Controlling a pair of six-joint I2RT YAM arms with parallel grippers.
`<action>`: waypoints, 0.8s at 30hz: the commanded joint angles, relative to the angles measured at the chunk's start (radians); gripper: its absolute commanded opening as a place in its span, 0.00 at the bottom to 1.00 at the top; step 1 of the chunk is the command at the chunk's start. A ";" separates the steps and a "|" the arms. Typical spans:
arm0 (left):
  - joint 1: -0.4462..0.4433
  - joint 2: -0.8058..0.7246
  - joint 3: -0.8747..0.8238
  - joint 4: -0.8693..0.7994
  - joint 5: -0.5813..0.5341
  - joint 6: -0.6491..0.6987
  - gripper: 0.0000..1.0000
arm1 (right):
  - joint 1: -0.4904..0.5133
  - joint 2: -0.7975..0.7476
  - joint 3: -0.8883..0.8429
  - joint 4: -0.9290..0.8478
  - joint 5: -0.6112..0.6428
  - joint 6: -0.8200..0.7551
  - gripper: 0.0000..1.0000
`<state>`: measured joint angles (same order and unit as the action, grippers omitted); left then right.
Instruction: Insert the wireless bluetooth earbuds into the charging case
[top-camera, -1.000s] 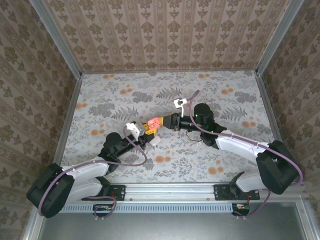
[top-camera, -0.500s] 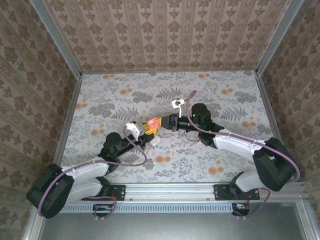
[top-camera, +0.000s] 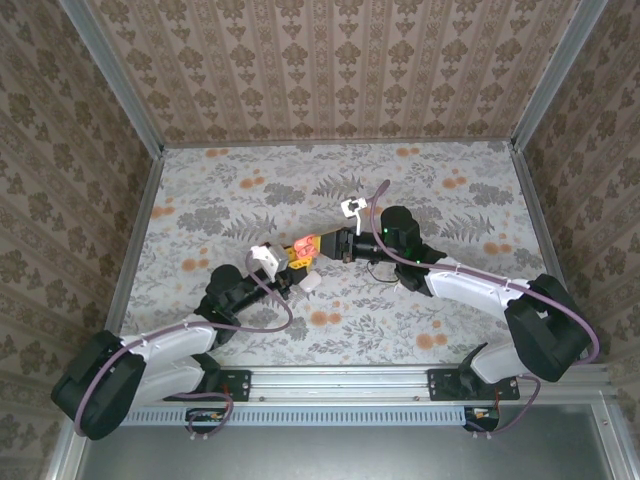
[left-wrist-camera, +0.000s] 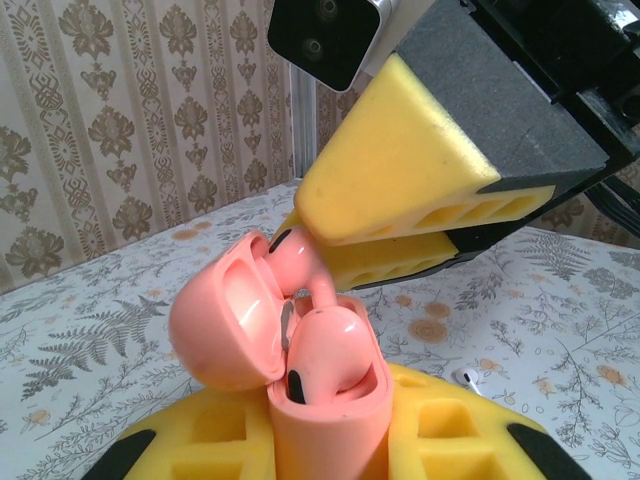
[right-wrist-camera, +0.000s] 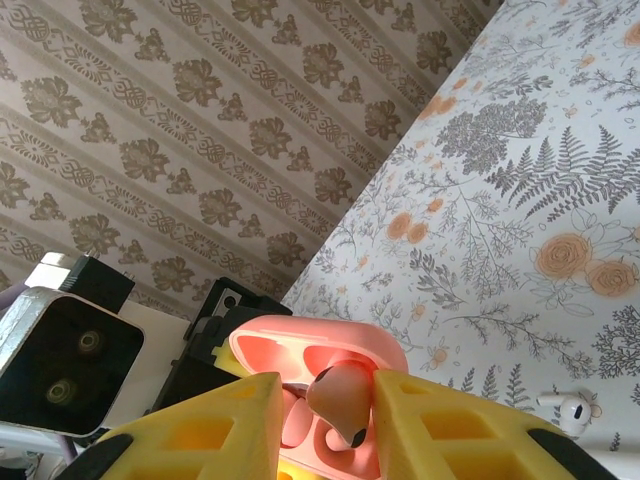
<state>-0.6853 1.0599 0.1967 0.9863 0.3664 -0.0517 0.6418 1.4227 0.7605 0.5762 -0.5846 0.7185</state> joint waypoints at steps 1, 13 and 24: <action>0.005 -0.030 0.004 0.010 0.000 0.021 0.17 | 0.008 0.016 0.030 -0.003 -0.021 -0.008 0.31; 0.007 -0.038 0.004 0.003 -0.001 0.022 0.17 | 0.020 0.027 0.043 -0.018 -0.025 -0.016 0.29; 0.007 -0.045 0.003 -0.011 -0.004 0.024 0.17 | 0.019 -0.016 0.032 -0.044 0.012 -0.058 0.24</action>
<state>-0.6846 1.0363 0.1967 0.9638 0.3592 -0.0505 0.6525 1.4322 0.7734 0.5579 -0.5827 0.6949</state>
